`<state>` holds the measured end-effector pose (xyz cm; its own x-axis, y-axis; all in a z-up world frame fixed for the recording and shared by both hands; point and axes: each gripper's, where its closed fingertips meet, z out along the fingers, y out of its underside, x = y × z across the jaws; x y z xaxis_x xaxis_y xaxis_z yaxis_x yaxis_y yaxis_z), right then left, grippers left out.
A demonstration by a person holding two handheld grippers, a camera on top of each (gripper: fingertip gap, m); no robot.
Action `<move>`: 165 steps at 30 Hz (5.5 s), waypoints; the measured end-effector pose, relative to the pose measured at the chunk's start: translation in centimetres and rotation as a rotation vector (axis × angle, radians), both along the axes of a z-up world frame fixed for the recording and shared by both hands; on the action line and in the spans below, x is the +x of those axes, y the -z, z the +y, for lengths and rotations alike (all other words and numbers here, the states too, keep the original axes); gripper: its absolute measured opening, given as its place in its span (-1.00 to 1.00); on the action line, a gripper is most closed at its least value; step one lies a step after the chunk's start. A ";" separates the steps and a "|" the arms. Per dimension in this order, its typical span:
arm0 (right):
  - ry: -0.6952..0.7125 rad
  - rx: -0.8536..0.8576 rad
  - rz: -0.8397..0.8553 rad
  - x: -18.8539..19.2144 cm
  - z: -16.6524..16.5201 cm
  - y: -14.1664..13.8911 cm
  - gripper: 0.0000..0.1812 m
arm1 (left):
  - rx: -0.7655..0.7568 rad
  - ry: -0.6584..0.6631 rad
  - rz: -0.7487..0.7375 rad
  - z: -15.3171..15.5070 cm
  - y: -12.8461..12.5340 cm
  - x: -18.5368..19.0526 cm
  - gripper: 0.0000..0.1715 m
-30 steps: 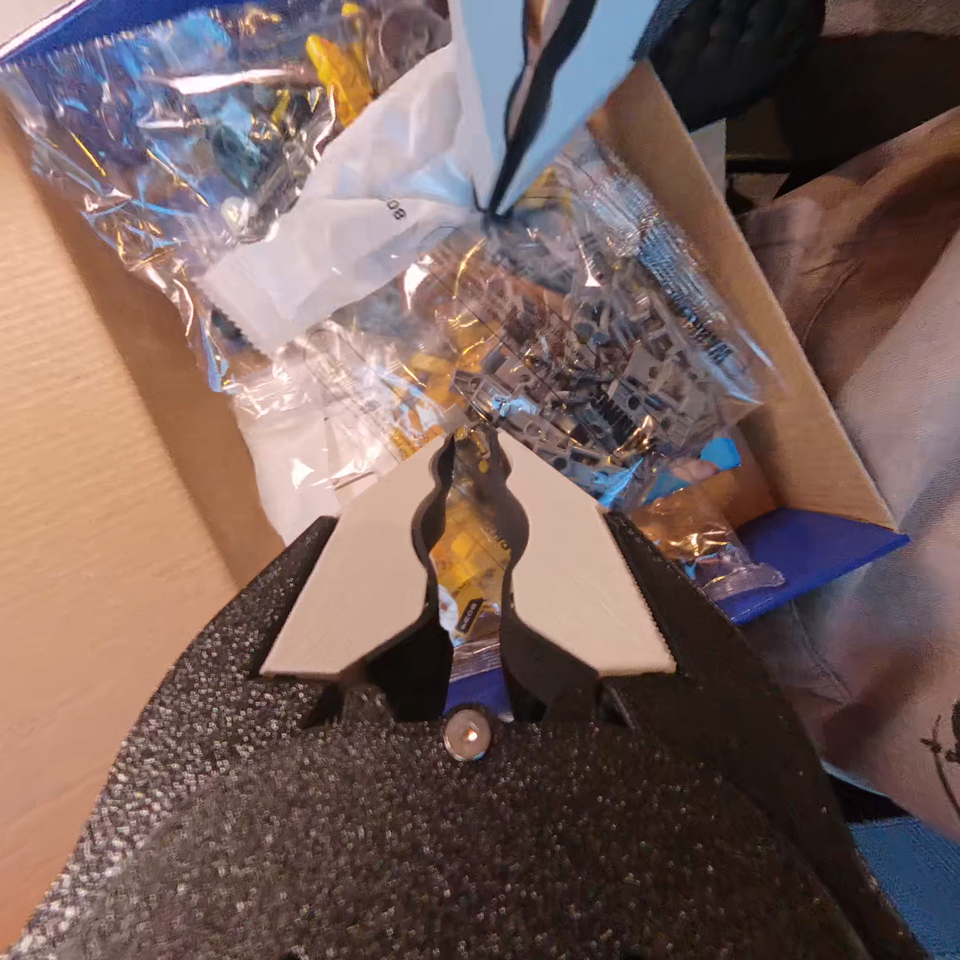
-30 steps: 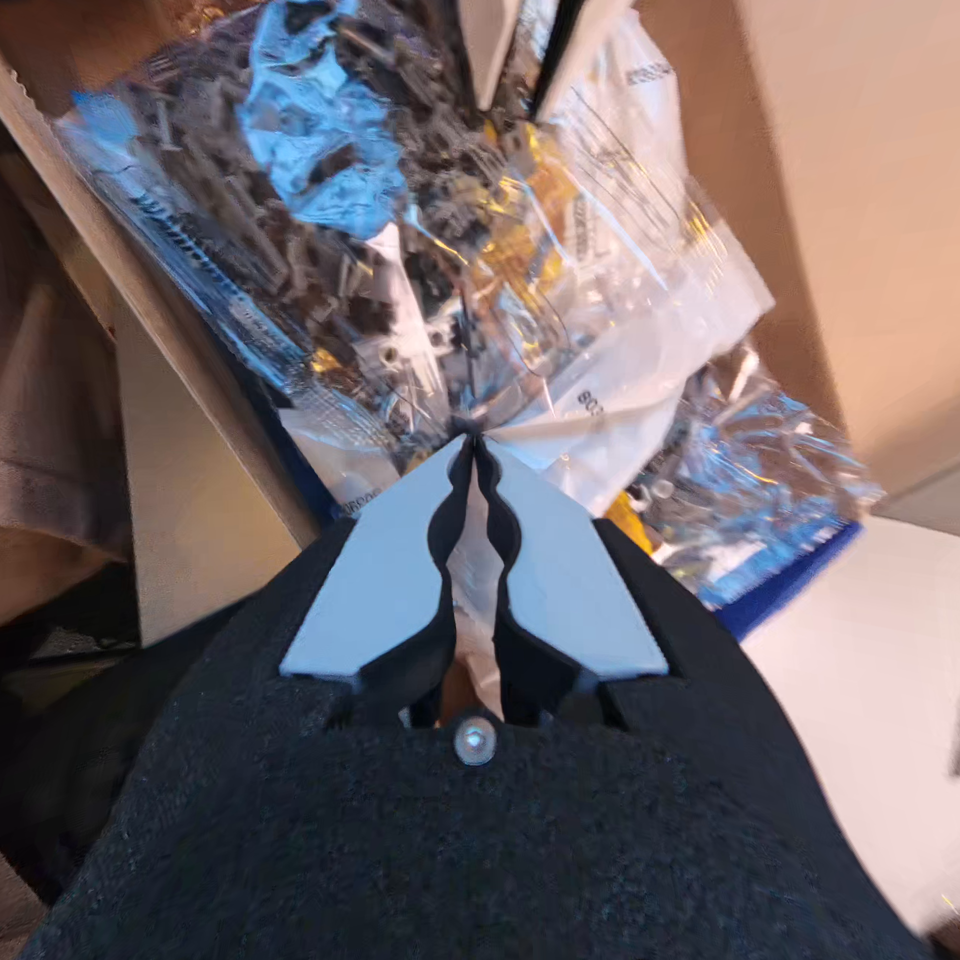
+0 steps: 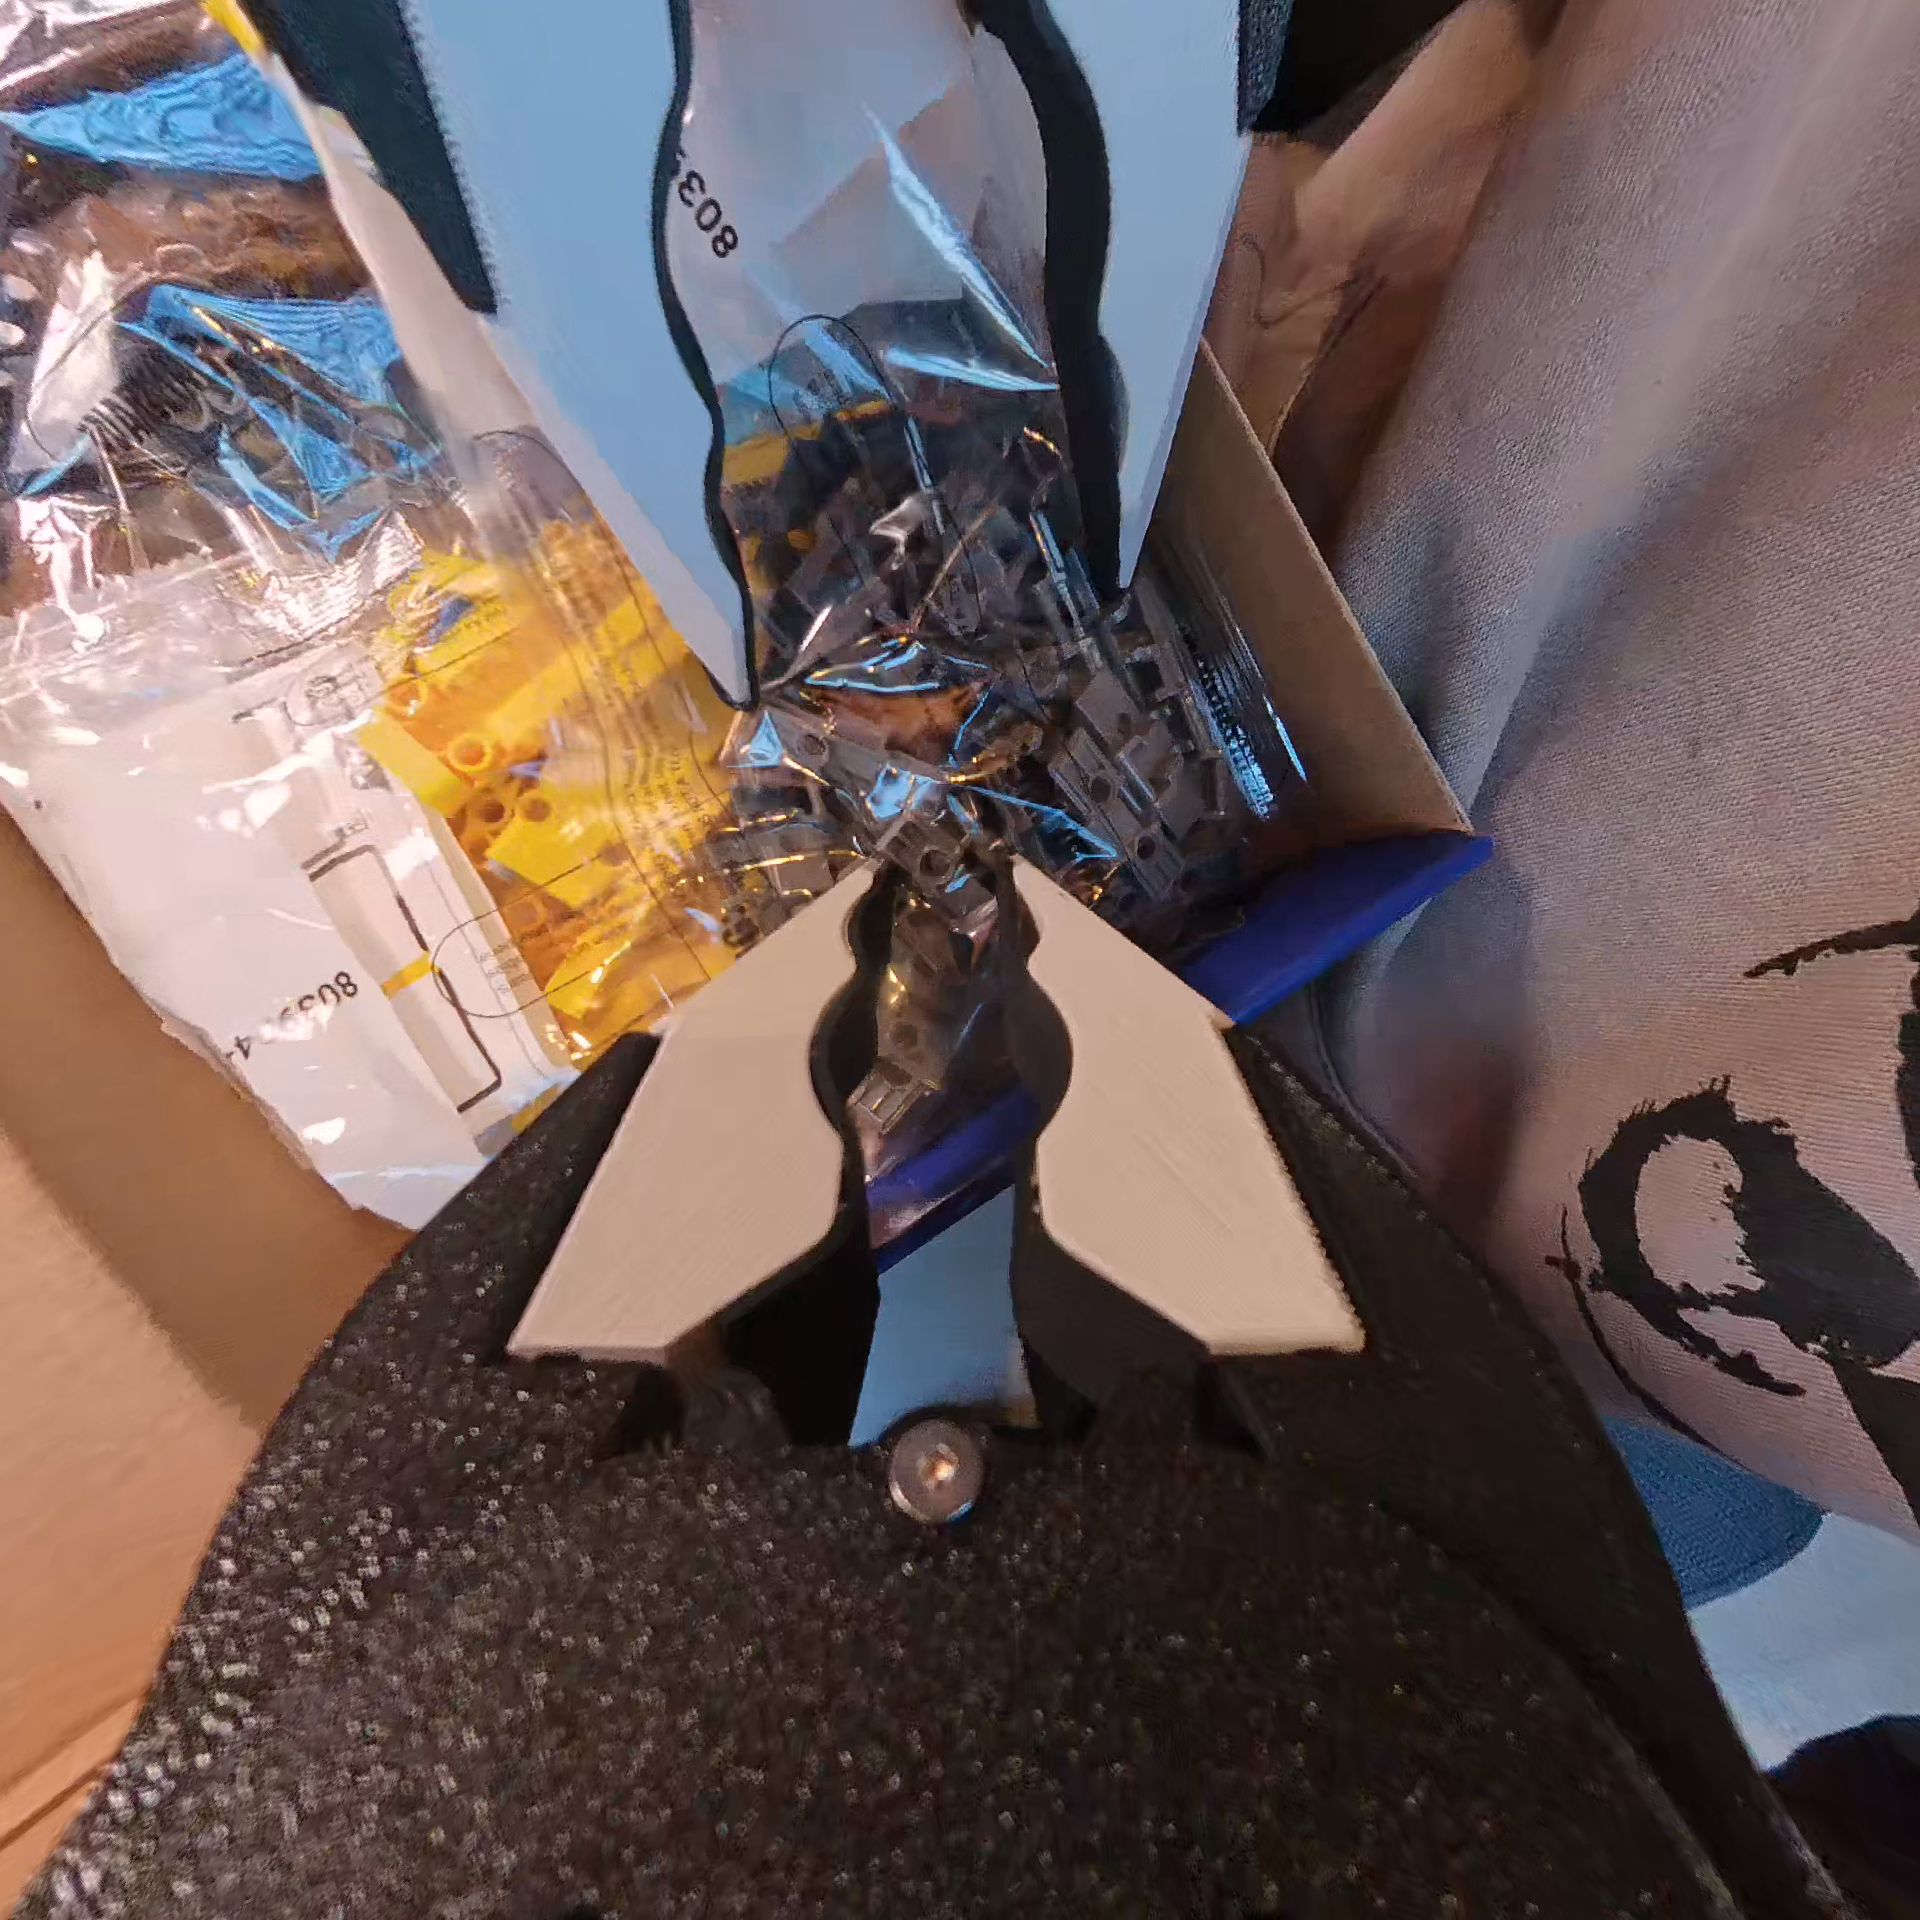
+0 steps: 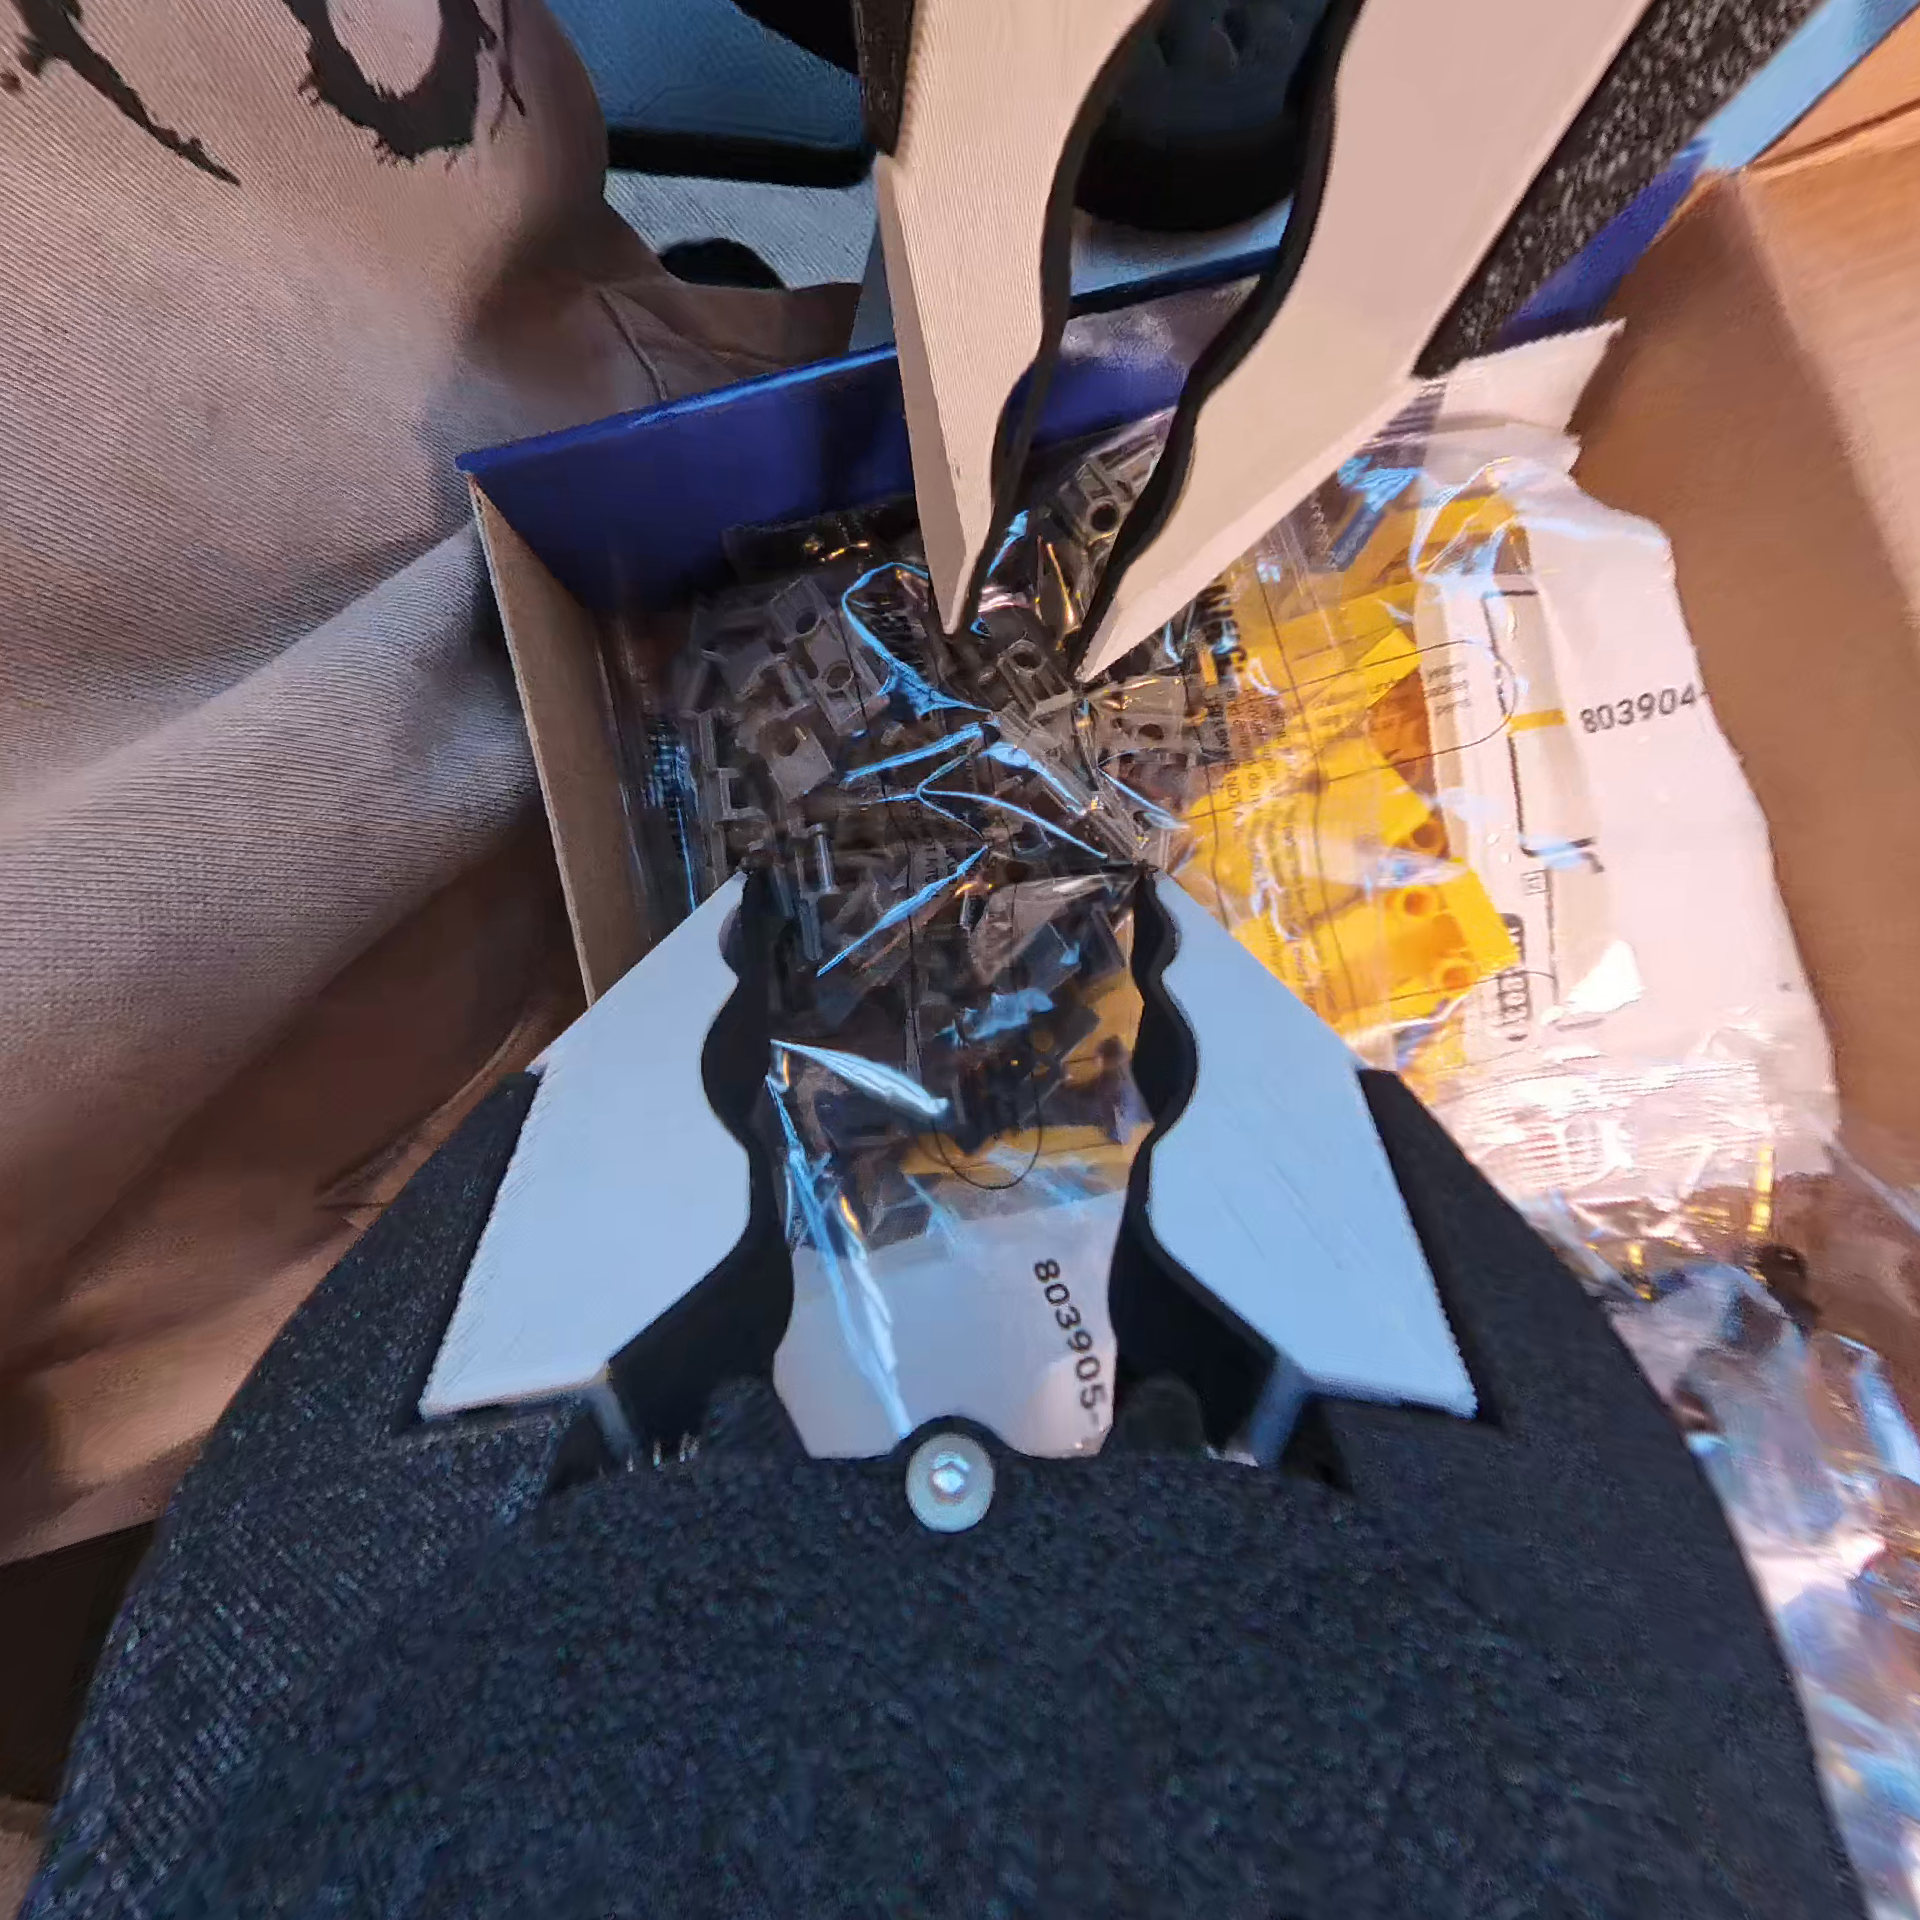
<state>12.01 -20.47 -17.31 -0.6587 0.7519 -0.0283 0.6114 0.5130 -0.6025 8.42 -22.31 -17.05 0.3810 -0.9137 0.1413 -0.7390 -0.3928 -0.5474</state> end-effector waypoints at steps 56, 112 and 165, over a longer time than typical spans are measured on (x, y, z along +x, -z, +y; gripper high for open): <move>0.605 -0.319 0.850 4.3 14.7 -15.4 -0.56 | -0.406 -0.923 -0.035 -11.4 -2.2 -47.4 -1.00; 0.269 -0.335 -0.051 -6.8 15.4 -3.2 -1.00 | -0.008 -0.359 -0.198 9.7 -7.2 -7.0 -0.71; 0.340 -0.035 0.704 -2.1 20.2 -14.6 -1.00 | 0.579 -0.293 0.063 13.3 -8.3 -2.0 -1.00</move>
